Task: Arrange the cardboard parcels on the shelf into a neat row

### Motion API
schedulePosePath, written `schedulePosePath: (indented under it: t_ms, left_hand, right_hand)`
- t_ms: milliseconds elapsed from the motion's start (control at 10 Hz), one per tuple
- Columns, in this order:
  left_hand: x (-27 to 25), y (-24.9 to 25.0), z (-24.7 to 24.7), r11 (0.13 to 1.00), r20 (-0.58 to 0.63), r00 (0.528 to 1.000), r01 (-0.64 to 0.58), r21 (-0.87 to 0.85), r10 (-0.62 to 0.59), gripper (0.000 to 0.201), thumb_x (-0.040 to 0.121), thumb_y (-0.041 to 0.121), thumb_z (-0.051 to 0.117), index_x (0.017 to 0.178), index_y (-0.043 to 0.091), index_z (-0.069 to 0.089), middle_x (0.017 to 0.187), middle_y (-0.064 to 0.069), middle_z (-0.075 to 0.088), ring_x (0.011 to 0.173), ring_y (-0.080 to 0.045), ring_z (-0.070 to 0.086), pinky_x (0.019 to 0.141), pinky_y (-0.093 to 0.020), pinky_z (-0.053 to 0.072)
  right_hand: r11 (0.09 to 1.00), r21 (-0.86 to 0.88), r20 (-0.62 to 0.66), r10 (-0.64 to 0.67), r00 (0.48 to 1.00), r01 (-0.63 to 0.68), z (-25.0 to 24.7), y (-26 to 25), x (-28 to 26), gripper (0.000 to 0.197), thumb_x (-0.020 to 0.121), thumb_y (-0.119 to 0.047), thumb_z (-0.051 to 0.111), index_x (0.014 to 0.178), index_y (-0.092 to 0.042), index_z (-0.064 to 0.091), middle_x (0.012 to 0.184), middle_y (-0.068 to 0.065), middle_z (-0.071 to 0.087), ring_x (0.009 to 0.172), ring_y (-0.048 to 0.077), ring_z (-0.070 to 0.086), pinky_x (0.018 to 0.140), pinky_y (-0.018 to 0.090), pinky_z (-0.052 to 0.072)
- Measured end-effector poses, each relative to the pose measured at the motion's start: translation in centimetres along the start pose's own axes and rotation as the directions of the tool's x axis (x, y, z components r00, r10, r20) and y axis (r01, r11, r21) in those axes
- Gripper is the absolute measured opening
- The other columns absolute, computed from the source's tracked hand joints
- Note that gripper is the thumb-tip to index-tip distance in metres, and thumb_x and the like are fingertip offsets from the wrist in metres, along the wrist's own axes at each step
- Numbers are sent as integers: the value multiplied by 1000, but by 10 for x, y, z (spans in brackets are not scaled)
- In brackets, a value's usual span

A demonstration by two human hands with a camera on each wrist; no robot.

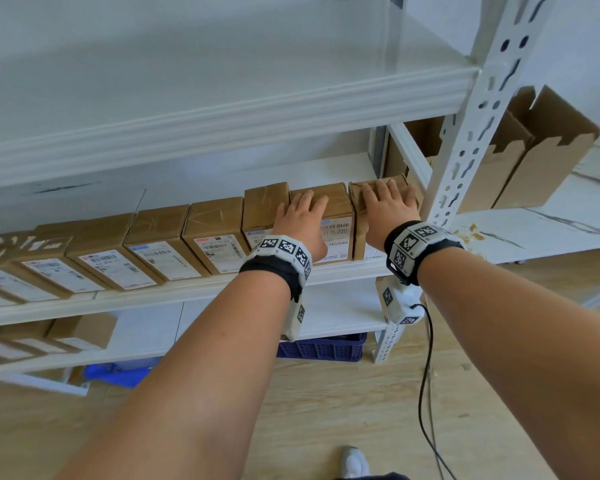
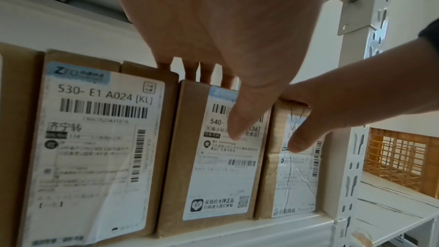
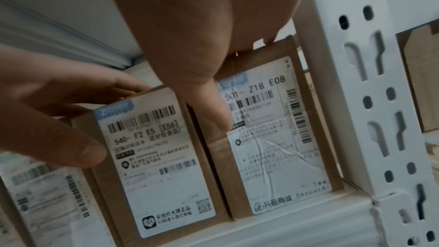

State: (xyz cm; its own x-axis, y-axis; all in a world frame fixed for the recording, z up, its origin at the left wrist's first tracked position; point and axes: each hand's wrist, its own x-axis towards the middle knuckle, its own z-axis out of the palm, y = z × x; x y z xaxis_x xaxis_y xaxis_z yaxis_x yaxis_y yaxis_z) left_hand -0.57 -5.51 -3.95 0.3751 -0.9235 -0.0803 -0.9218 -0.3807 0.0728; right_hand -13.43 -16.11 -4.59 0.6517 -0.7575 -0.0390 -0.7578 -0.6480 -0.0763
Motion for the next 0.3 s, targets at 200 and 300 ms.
schedulePosePath:
  t_ms: [200, 300]
  left_hand:
    - [-27, -15, -17, 999, -17, 1000, 5, 34, -4, 85, 85, 27, 62, 154, 24, 11, 163, -4, 0, 150, -24, -2, 119, -53, 1]
    - [-50, -35, -24, 999, -36, 999, 22, 37, -21, 83, 87, 31, 59, 154, 23, 11, 163, -4, -1, 150, -25, -2, 119, -53, 0]
  right_hand:
    - [998, -67, -27, -12, 1000, 10, -11, -32, -13, 93, 82, -17, 60, 153, -19, -1, 160, 13, 2, 148, 30, -1, 116, 59, -3]
    - [997, -81, -37, -18, 999, 15, -22, -58, -26, 98, 82, -20, 64, 153, -19, -4, 161, 13, -1, 148, 29, -3, 116, 59, -3]
